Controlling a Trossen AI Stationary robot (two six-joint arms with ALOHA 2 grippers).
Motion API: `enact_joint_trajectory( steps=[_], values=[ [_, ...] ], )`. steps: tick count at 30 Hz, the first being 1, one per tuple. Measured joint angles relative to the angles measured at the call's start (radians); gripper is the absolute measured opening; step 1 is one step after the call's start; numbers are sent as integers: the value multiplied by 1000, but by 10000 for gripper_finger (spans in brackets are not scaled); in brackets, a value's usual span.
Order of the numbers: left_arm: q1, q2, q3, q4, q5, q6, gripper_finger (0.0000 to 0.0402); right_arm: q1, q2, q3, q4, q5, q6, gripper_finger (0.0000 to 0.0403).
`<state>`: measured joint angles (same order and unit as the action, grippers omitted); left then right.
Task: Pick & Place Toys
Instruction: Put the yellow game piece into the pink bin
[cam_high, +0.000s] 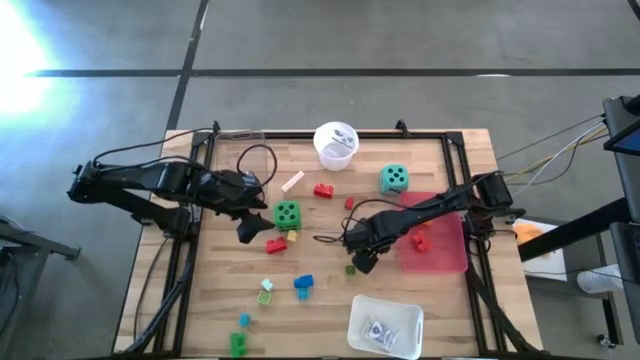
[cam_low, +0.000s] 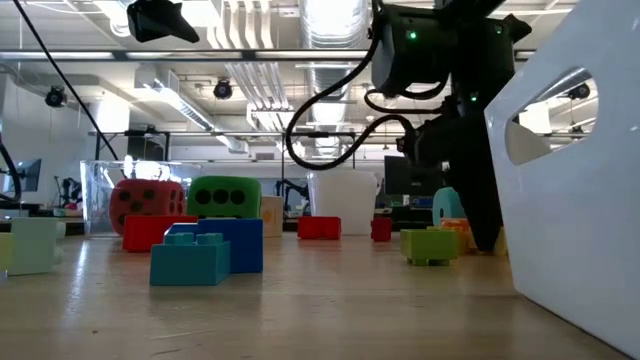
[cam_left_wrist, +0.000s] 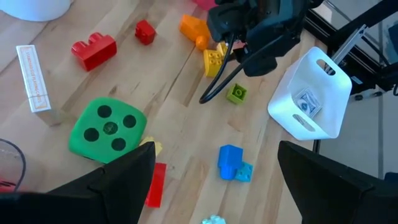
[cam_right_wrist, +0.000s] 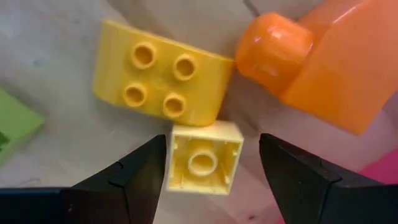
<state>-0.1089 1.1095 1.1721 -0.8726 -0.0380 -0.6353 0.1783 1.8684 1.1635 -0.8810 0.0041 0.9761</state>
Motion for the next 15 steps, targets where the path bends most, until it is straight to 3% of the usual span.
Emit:
enact_joint_trajectory(
  steps=[9, 15],
  values=[
    [0, 0, 0, 0, 0, 19, 340, 0, -4, -3, 1, 0, 15, 121],
    [0, 0, 0, 8, -4, 34, 340, 0, -5, 7, 2, -3, 19, 120]
  ],
)
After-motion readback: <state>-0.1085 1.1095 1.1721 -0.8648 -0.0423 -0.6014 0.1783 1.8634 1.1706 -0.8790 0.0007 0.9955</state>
